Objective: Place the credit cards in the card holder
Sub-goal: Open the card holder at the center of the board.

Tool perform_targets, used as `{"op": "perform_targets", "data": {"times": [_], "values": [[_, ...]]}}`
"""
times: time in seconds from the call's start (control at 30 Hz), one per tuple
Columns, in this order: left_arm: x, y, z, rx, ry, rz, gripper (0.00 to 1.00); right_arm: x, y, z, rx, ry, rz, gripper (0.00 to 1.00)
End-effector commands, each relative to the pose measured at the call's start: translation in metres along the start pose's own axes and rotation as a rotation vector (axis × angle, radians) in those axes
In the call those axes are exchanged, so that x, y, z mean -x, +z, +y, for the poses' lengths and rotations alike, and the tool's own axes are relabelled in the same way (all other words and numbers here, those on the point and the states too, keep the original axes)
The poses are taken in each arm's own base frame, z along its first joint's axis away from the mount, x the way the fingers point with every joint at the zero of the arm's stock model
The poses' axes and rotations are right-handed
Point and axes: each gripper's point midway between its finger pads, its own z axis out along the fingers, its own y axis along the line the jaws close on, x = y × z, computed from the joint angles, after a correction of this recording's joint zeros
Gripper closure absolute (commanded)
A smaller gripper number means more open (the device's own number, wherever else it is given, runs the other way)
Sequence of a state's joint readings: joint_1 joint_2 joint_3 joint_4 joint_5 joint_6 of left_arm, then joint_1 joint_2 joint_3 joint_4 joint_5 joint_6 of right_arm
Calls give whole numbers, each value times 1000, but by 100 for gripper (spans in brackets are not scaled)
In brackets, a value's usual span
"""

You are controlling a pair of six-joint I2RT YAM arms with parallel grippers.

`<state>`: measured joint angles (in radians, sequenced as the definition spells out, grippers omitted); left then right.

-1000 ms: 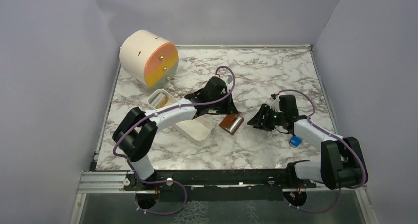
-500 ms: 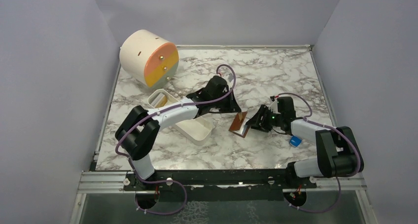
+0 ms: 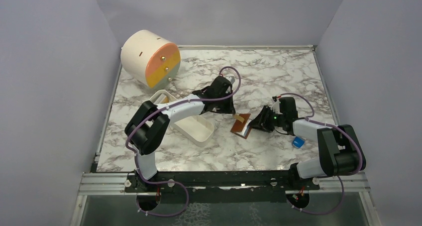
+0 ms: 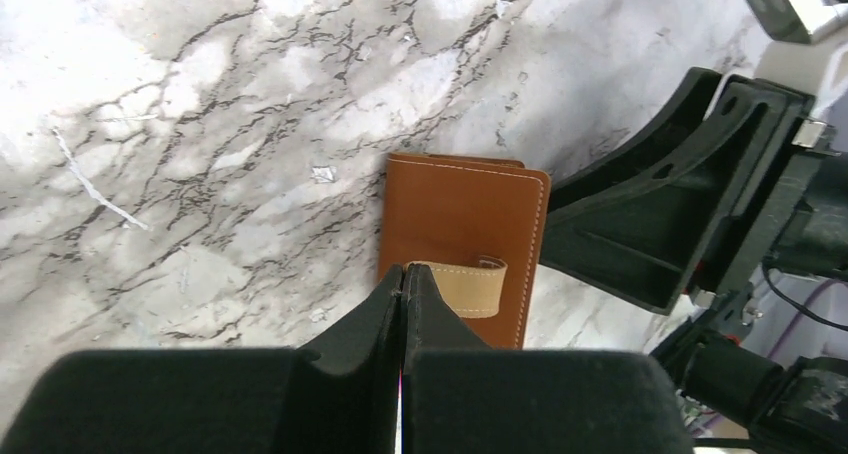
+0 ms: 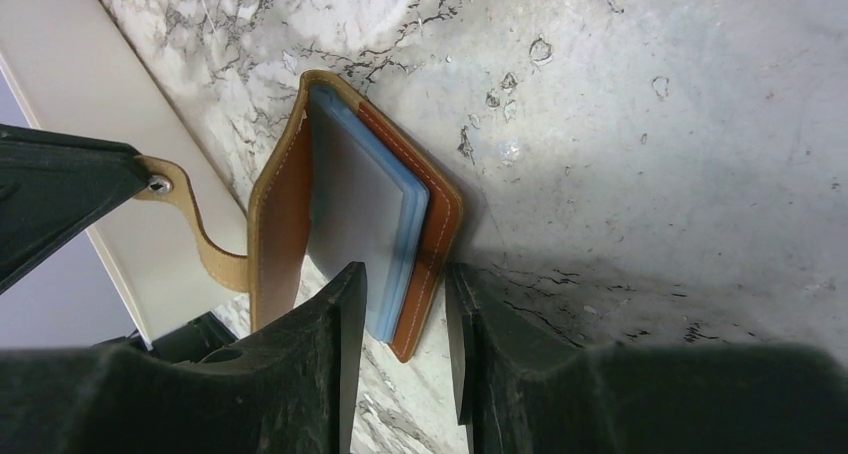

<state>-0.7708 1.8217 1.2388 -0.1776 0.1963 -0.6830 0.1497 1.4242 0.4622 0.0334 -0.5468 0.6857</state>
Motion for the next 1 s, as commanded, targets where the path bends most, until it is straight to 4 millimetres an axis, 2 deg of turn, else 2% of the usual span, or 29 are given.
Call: {"op": "perform_targets", "data": {"times": [0.0,0.1,0.3,0.6,0.73,0.97], "values": [[2,6,29,113,53,12,99,0,4,-9,-34,2,-18,64],[1,7,43,172,76,19,99,1,3,-6,-21,-2,-20,64],[1,7,63,254,114,19,99,6,-3,7,15,-14,-37,56],[-6,13,73,275,113,42,99,2,-1,15,65,2,-22,54],[-10,14,77,284,113,53,99,-1,1,24,110,-8,-7,61],[-16,16,72,248,93,67,99,2,-1,35,147,-40,-2,91]]}}
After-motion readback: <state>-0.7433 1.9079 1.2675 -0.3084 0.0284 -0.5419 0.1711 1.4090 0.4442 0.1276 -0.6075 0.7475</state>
